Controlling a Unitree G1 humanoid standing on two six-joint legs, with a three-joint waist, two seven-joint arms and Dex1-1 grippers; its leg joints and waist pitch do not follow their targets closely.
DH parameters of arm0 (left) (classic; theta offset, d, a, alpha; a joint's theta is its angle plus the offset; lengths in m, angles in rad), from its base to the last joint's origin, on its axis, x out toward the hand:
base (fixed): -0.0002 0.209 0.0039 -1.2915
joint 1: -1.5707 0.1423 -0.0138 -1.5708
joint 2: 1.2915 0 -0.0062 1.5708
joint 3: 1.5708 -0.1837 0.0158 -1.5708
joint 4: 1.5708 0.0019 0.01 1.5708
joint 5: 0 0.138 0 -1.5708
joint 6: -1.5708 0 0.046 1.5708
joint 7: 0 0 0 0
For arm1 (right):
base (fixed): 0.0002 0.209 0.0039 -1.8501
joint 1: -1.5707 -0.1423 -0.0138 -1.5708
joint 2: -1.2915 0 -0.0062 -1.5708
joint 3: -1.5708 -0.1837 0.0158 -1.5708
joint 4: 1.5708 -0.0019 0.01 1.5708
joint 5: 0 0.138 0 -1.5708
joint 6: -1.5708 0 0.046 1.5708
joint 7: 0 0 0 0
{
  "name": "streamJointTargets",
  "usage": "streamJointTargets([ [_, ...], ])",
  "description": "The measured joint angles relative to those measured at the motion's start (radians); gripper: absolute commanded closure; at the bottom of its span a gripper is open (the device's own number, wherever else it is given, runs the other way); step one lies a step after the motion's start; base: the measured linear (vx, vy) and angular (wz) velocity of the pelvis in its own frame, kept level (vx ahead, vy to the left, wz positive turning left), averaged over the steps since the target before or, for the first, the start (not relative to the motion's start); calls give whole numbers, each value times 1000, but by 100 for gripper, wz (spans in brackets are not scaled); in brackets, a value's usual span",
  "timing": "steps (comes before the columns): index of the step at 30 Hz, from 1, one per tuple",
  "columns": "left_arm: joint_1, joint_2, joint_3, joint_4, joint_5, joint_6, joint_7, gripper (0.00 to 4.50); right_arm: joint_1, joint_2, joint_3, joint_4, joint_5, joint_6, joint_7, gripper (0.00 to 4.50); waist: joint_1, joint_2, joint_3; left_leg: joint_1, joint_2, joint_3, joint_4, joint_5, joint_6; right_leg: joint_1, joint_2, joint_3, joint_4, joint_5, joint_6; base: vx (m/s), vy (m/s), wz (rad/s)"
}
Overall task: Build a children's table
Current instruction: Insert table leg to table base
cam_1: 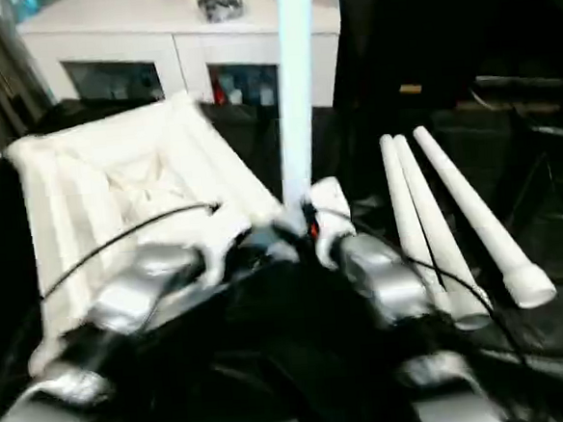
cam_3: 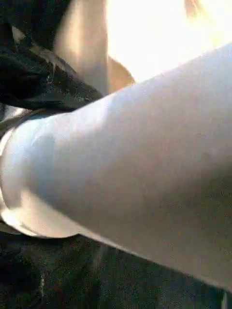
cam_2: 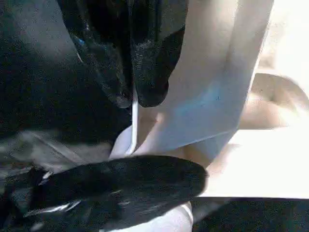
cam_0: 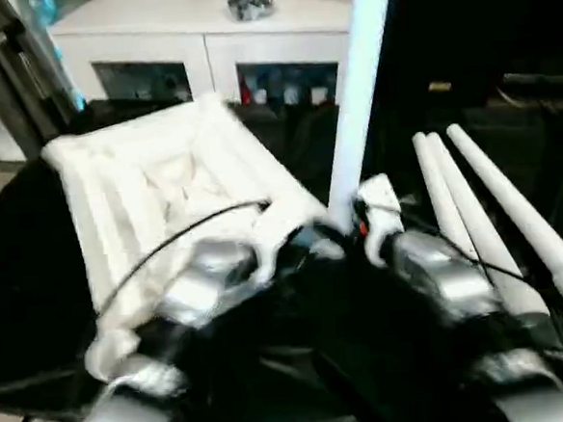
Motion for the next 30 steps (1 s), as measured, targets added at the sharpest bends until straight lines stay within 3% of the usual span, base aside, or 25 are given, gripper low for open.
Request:
streamJointTargets([
  [2, -1, -1, 2, 0, 0, 0, 1, 450, -1, 4, -4, 9, 1, -12, -4, 115, 1, 1, -1, 0, 0, 0, 0, 0, 0, 0, 0, 0, 0, 0, 0, 0, 0, 0],
  [5, -1, -1, 0, -2, 0, -2, -9, 450, -1, 8, -10, 16, 7, -6, 7, 101, 2, 2, -1, 0, 0, 0, 0, 0, 0, 0, 0, 0, 0, 0, 0, 0, 0, 0],
  [7, 1, 10, -1, -6, 0, -8, -30, 450, -1, 0, -10, 11, 6, -5, 45, 68, 1, 2, -1, -1, 0, 0, 0, 0, 0, -1, 0, 0, 0, 0, 0, 0, 0, 0],
  [16, 80, 120, -30, -125, -34, -52, -245, 450, 57, -146, 80, -107, 49, 11, 422, 68, 8, 4, 1, -5, 1, 0, -1, 1, 3, -2, 0, -2, -2, 0, 1, 0, 0, 0],
  [25, 155, 228, -66, -231, -89, -85, -438, 450, 130, -289, 150, -261, 119, 69, 730, 68, 30, 5, 2, -6, 1, 0, -1, 2, 3, -3, 0, -3, -1, -1, 1, 0, 0, 0],
  [27, 165, 253, -71, -256, -92, -86, -475, 450, 137, -300, 159, -288, 123, 80, 762, 100, 31, 5, 2, -6, 1, 0, -1, 2, 3, -3, 0, -2, -1, -1, 1, 0, 0, 0],
  [30, 175, 266, -74, -271, -96, -87, -502, 450, 149, -303, 164, -311, 132, 81, 777, 111, 31, 4, 3, -6, 1, 0, -1, 2, 3, -2, 0, -2, -2, -1, 1, 0, 0, 0],
])
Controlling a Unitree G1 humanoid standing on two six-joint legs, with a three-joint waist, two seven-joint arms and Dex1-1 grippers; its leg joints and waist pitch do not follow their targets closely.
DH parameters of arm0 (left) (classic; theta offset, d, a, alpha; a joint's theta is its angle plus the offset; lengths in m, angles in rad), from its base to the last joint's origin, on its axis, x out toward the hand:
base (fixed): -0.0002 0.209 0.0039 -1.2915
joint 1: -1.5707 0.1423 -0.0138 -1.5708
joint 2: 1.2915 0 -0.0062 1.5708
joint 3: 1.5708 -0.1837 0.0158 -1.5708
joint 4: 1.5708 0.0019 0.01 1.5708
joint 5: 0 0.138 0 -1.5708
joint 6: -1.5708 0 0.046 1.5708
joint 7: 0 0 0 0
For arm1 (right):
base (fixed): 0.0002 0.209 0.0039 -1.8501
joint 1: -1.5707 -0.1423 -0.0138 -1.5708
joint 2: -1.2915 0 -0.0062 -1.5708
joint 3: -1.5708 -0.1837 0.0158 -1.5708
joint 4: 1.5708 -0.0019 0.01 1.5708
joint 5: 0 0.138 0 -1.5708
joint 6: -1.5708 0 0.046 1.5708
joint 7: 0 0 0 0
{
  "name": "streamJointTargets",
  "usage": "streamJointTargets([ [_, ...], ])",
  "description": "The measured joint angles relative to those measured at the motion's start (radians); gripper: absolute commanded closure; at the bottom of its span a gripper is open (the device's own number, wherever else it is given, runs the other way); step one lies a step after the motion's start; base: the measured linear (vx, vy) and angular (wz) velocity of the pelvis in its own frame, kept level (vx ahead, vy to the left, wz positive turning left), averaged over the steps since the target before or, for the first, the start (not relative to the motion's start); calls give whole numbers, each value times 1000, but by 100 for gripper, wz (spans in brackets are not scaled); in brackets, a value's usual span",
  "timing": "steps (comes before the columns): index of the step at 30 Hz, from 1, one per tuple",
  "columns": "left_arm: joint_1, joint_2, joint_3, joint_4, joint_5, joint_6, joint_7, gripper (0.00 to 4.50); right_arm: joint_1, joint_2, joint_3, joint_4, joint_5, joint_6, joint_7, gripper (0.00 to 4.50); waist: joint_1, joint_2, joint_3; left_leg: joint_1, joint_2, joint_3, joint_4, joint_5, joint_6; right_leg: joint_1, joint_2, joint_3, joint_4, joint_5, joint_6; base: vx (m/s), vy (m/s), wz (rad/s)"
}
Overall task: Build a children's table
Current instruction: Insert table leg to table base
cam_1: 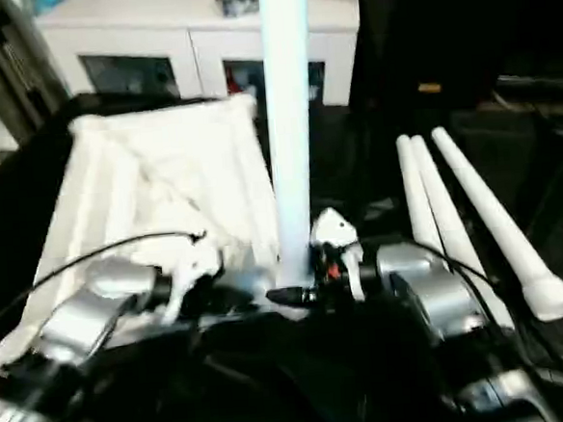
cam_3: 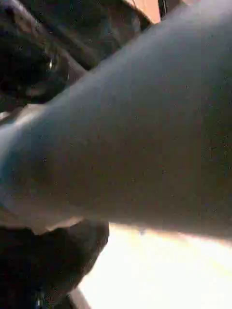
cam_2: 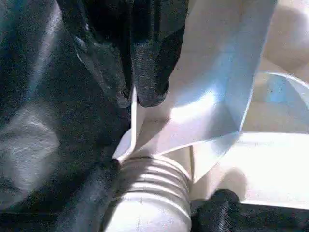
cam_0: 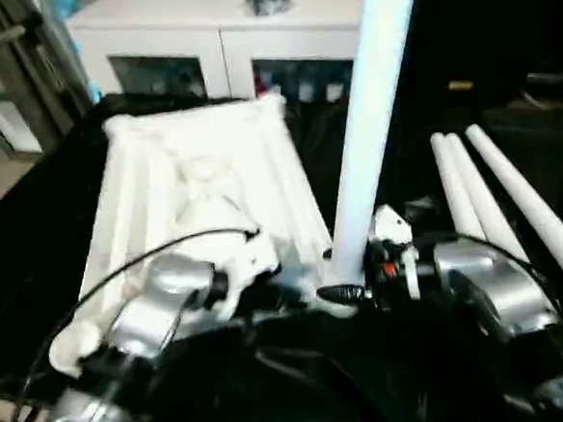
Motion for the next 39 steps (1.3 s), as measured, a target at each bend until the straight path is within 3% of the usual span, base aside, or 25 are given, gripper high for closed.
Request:
streamJointTargets([
  [7, 0, 2, -3, -1, 0, -1, -5, 450, 12, -7, 13, -25, 2, 14, -2, 169, -1, 0, 0, 0, 0, 0, 0, 0, 0, 0, 0, 0, 0, 0, 0, 0, 0, 0],
  [12, -4, -23, 3, 20, 10, 0, 42, 450, 20, 15, 6, -32, -17, 23, -60, 175, -2, 0, 0, 1, 0, 0, 0, 0, 0, 1, 0, 1, 0, 0, 0, 0, 0, 0],
  [19, -85, -140, 34, 146, 51, 43, 232, 450, -39, 121, -54, 83, -96, -2, -359, 176, -18, -1, -1, 5, -1, 0, 0, 0, -1, 2, 0, 2, 1, -3, 5, 0, 0, 0],
  [24, -165, -269, 71, 263, 81, 100, 446, 450, -124, 252, -144, 218, -138, 10, -693, 177, -32, -2, -1, 6, -2, 0, 0, 1, -1, 3, 0, 3, 0, -3, 5, 0, 0, 0],
  [29, -182, -288, 76, 290, 91, 94, 496, 450, -152, 293, -160, 281, -148, -42, -789, 177, -32, -2, -2, 7, -2, 0, -1, 1, -2, 3, 0, 3, 1, -3, 5, 0, 0, 0],
  [30, -182, -288, 77, 290, 94, 91, 497, 450, -156, 302, -169, 295, -148, -57, -796, 142, -33, -2, -2, 7, -2, 0, -1, 1, -2, 3, 0, 3, 1, -2, 5, 0, 0, 0],
  [39, -174, -259, 64, 271, 97, 52, 443, 450, -157, 317, -196, 321, -128, -78, -749, 56, -34, -1, -2, 4, -1, 0, -2, 1, -2, 1, 0, 3, 1, 1, -1, 0, 0, 0],
])
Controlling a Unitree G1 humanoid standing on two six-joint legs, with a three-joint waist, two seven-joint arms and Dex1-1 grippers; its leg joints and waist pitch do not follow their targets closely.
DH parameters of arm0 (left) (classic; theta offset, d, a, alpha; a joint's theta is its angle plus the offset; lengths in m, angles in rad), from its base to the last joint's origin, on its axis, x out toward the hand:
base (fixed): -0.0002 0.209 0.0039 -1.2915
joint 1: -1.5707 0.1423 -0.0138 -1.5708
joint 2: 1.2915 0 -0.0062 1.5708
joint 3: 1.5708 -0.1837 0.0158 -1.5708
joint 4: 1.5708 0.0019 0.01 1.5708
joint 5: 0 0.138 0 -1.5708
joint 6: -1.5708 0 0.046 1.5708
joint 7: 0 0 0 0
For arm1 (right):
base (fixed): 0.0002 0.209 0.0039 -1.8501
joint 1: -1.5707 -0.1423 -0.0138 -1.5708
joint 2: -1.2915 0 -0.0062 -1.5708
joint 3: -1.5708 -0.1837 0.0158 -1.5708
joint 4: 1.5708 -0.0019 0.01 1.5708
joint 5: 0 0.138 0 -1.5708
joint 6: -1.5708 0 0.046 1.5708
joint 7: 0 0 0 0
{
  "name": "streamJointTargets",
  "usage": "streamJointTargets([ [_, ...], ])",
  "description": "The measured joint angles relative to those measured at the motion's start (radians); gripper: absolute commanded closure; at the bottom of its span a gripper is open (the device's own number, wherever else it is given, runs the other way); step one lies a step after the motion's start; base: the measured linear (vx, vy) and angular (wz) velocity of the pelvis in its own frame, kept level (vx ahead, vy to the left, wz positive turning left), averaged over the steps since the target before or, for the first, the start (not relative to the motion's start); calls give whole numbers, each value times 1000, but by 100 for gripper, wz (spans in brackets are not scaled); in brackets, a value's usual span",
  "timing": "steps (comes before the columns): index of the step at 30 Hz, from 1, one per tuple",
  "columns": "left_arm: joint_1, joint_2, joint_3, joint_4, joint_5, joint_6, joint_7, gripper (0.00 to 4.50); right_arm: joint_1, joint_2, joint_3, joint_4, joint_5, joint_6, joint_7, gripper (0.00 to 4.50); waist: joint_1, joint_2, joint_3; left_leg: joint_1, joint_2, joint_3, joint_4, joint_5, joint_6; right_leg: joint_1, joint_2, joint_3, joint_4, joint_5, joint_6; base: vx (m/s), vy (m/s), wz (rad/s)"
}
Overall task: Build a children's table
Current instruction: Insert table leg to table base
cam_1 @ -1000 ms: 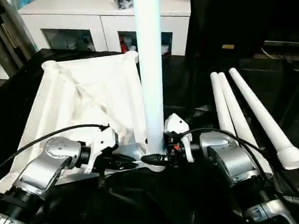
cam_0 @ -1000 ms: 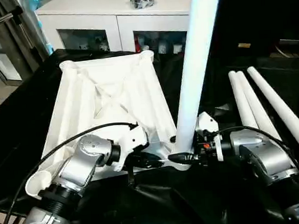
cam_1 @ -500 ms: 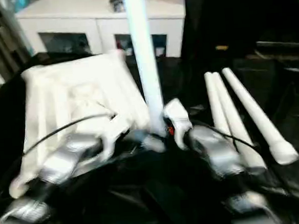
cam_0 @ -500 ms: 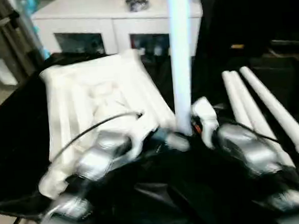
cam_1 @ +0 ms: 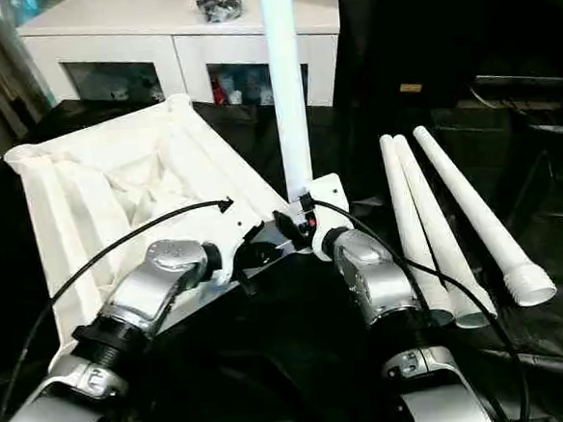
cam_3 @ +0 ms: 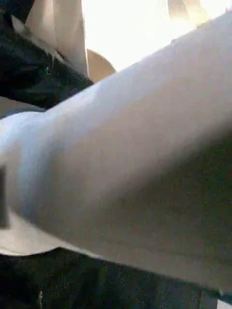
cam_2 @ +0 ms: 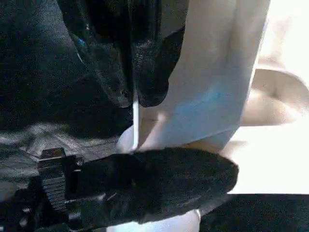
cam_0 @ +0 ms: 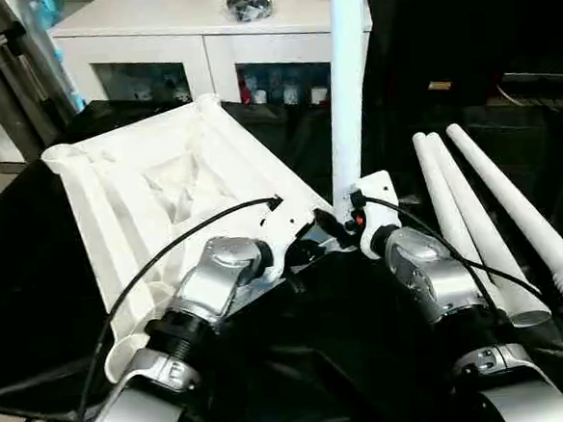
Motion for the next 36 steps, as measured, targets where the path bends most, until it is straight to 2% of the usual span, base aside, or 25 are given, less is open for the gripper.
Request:
streamJointTargets([
  [11, 43, 65, -12, -66, -12, -47, -106, 450, 59, -62, 21, -80, 52, -1, 215, 48, 7, 0, 1, -5, 1, 0, -1, 0, 1, -3, 0, -2, -2, -1, 1, 0, 0, 0],
  [20, 88, 133, -28, -124, -36, -79, -230, 450, 129, -196, 71, -228, 101, 29, 468, 48, 17, 0, 1, -5, 1, 0, -1, 0, 1, -3, 0, -2, -2, -1, 2, 0, 0, 0],
  [26, 103, 174, -38, -145, -45, -96, -284, 450, 137, -254, 103, -268, 113, 35, 569, 48, 20, 0, 2, -5, 1, 0, -1, 0, 1, -3, 0, -2, -2, -1, 1, 0, 0, 0],
  [36, 113, 208, -48, -162, -50, -113, -326, 450, 138, -277, 143, -270, 92, 34, 594, 134, 26, 0, 2, -5, 1, 0, 0, 0, 1, -3, 0, -2, -2, -1, 1, 0, 0, 0],
])
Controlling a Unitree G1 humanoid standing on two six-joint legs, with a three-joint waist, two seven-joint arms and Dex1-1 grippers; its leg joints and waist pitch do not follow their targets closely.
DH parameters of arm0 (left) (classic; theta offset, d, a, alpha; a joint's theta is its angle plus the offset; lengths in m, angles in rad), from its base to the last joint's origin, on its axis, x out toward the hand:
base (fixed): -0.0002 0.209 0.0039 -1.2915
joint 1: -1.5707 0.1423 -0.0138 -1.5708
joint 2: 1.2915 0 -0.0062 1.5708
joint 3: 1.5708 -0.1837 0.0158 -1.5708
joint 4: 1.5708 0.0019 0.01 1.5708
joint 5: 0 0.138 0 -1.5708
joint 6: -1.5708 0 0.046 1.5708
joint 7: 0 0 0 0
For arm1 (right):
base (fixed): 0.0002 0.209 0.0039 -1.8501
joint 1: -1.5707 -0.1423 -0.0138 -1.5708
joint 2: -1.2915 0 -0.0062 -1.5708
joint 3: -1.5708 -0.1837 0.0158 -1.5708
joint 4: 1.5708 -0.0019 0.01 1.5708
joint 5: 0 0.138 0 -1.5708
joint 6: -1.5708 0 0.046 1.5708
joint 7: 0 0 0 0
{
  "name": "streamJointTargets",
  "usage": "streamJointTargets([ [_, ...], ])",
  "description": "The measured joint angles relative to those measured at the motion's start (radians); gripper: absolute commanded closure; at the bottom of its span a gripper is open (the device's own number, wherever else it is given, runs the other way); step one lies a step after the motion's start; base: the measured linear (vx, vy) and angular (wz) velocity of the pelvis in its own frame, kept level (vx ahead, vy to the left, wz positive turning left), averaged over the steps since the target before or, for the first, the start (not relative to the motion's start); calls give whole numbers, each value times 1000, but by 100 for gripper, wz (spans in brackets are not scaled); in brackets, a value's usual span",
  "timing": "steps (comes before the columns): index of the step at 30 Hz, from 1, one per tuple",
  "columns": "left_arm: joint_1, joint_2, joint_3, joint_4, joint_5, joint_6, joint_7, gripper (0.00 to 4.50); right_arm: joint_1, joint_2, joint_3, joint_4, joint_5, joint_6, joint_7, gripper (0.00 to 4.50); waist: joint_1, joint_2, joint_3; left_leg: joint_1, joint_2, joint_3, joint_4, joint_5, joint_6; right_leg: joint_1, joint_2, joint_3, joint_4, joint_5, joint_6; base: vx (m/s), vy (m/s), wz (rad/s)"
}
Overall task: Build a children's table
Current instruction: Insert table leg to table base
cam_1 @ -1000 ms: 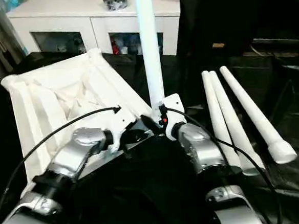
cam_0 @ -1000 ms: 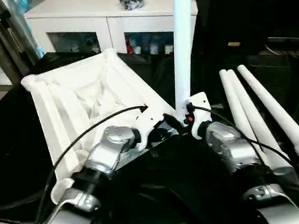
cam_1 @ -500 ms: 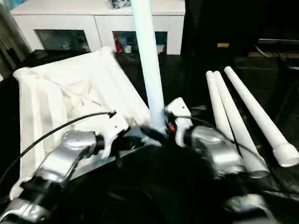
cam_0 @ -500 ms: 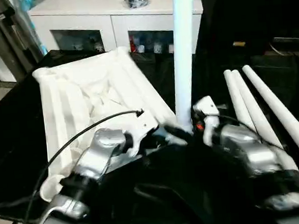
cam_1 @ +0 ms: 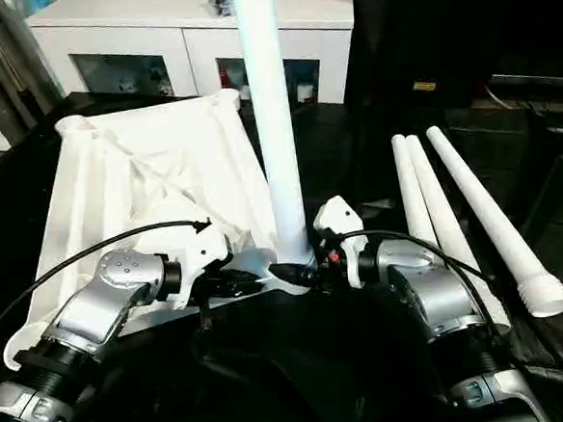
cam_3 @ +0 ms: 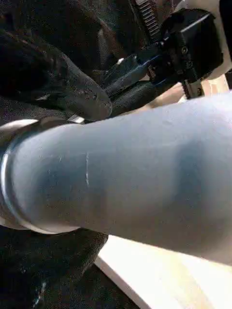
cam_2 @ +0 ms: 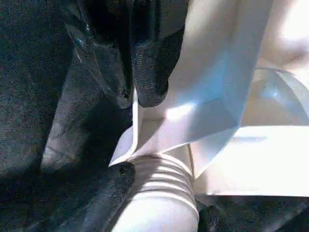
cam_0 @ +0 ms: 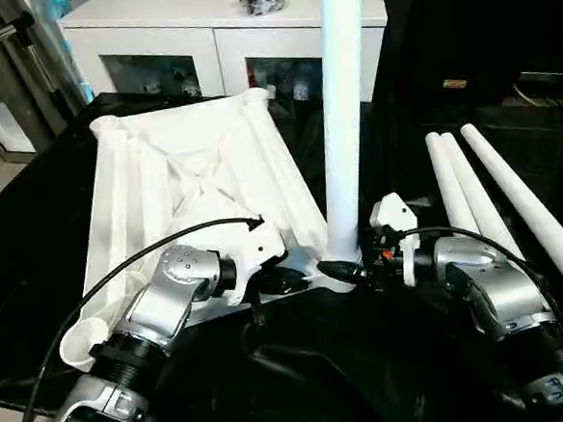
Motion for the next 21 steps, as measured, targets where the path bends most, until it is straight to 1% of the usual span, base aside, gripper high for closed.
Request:
streamJointTargets([
  [2, 0, 1, -1, -1, 0, 0, -5, 450, 0, -2, 1, 0, -5, -2, -2, 144, 2, 0, 0, 0, 0, 0, 0, 0, 0, 0, 0, 0, 0, 0, 0, 0, 0, 0],
  [5, 0, 1, -1, -1, 0, 0, -5, 450, 0, -1, 2, 0, -7, -2, -2, 173, 2, 0, 0, 0, 0, 0, 0, 0, 0, 0, 0, 0, 0, 0, 0, 0, 0, 0],
  [8, 0, 1, -1, 0, 0, 0, -5, 450, 1, 1, 2, 0, -8, -3, -4, 179, 2, 0, 0, 0, 0, 0, 0, 0, 0, 0, 0, 0, 0, 0, 0, 0, 0, 0],
  [11, 1, -8, -1, 0, 0, 0, 3, 450, 20, 15, -5, -4, -7, -14, -19, 181, 2, 0, 0, 1, 0, 0, 0, 0, 0, 0, 0, 0, 0, 0, 0, 0, 0, 0],
  [14, 1, -21, 5, 13, 0, 0, 24, 450, 34, 48, -23, 5, 2, -33, -70, 183, 1, -1, -1, 2, 0, 0, 1, 0, 0, 2, 0, 0, 1, 0, 0, 0, 0, 0],
  [16, -9, -39, 10, 36, 4, 1, 55, 450, 34, 85, -44, 36, 3, -51, -130, 183, -2, 0, -1, 4, 0, 0, 1, 0, 0, 3, 0, 1, 2, 1, -1, 0, 0, 0],
  [21, -54, -120, 29, 130, 22, 12, 167, 450, 30, 175, -113, 115, 0, -111, -320, 186, -4, 4, -3, 7, -2, 0, 1, 0, 0, 6, 0, 3, 1, -1, 2, 0, 0, 0],
])
